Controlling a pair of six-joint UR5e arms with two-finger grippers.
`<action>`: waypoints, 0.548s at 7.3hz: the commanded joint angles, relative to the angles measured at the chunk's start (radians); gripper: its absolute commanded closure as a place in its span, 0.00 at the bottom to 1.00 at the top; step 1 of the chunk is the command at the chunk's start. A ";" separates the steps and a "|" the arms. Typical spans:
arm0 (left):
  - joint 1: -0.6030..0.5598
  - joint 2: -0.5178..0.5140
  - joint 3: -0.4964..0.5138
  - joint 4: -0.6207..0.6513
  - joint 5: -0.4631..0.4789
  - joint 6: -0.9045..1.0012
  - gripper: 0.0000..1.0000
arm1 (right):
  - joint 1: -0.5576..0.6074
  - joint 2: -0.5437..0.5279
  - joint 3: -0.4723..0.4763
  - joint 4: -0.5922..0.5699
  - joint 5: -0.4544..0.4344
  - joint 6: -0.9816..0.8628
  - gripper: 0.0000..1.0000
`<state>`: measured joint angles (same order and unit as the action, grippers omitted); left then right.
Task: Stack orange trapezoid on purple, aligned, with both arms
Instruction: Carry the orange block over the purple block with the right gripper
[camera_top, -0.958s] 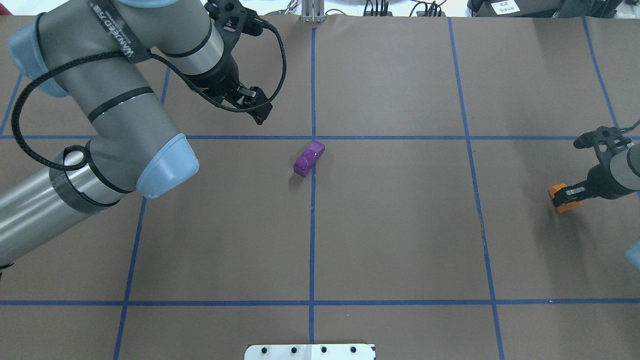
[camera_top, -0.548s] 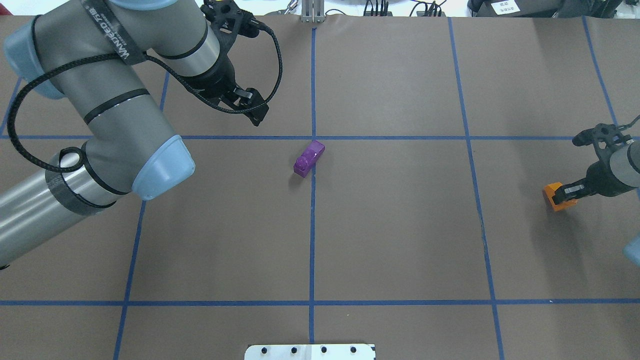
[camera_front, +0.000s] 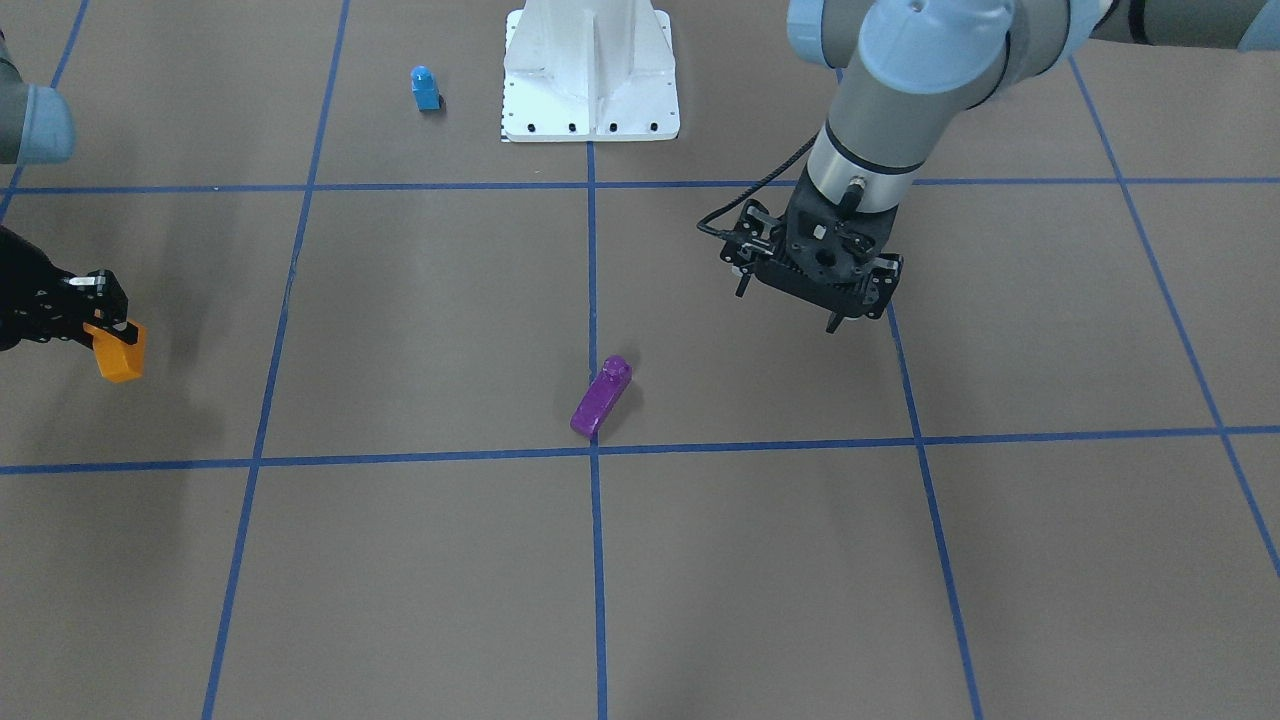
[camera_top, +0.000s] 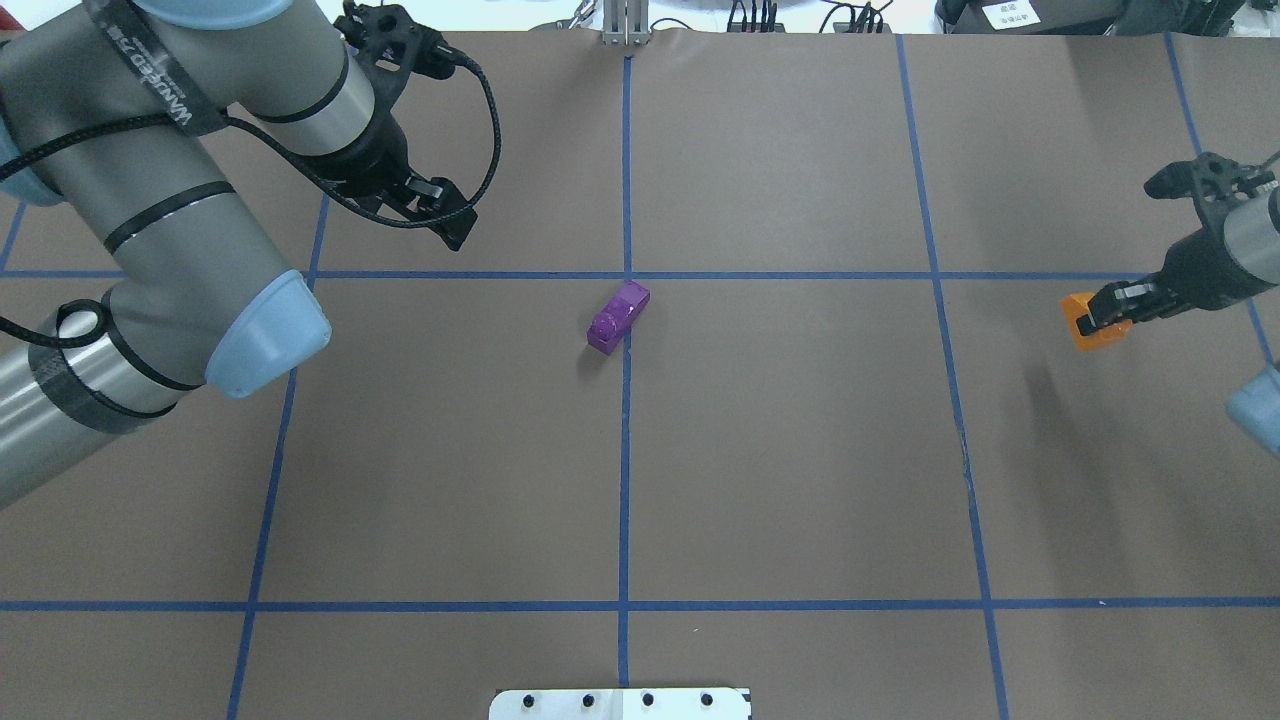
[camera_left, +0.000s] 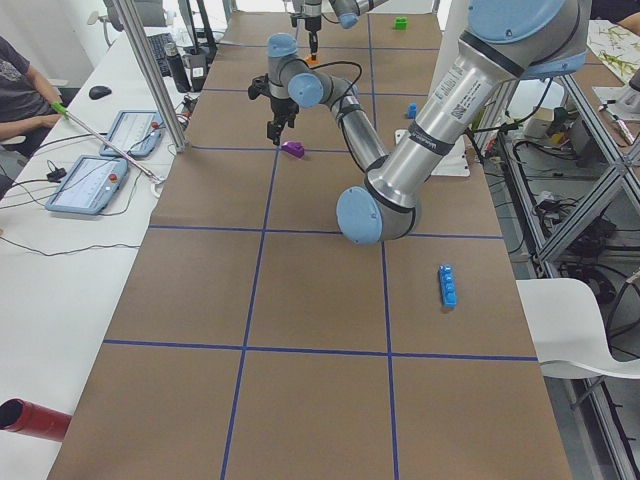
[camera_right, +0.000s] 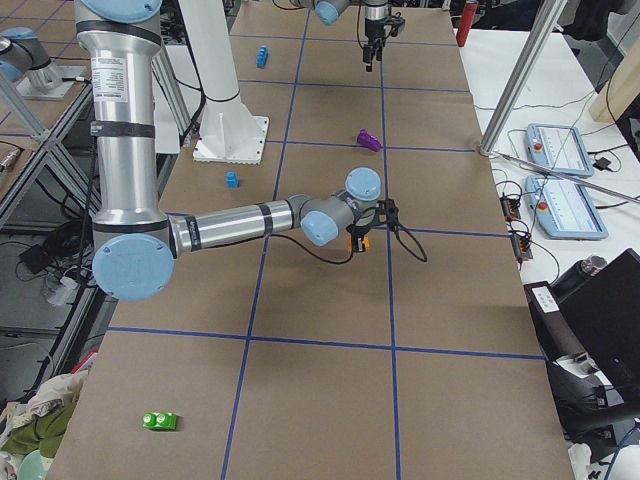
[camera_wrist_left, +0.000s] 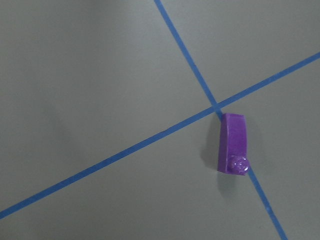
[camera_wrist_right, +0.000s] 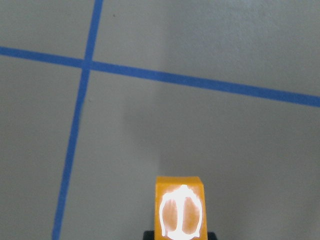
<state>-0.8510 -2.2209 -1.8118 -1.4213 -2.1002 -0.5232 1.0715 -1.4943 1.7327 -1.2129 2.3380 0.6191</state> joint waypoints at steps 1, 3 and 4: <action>-0.042 0.076 -0.029 0.001 -0.001 0.081 0.00 | 0.001 0.251 0.051 -0.365 -0.008 0.028 1.00; -0.077 0.131 -0.032 -0.002 -0.012 0.112 0.00 | -0.153 0.452 0.031 -0.453 -0.102 0.341 1.00; -0.107 0.163 -0.032 -0.002 -0.012 0.124 0.00 | -0.215 0.561 -0.022 -0.458 -0.159 0.548 1.00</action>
<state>-0.9256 -2.0975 -1.8425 -1.4224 -2.1095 -0.4153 0.9437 -1.0689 1.7563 -1.6451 2.2493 0.9241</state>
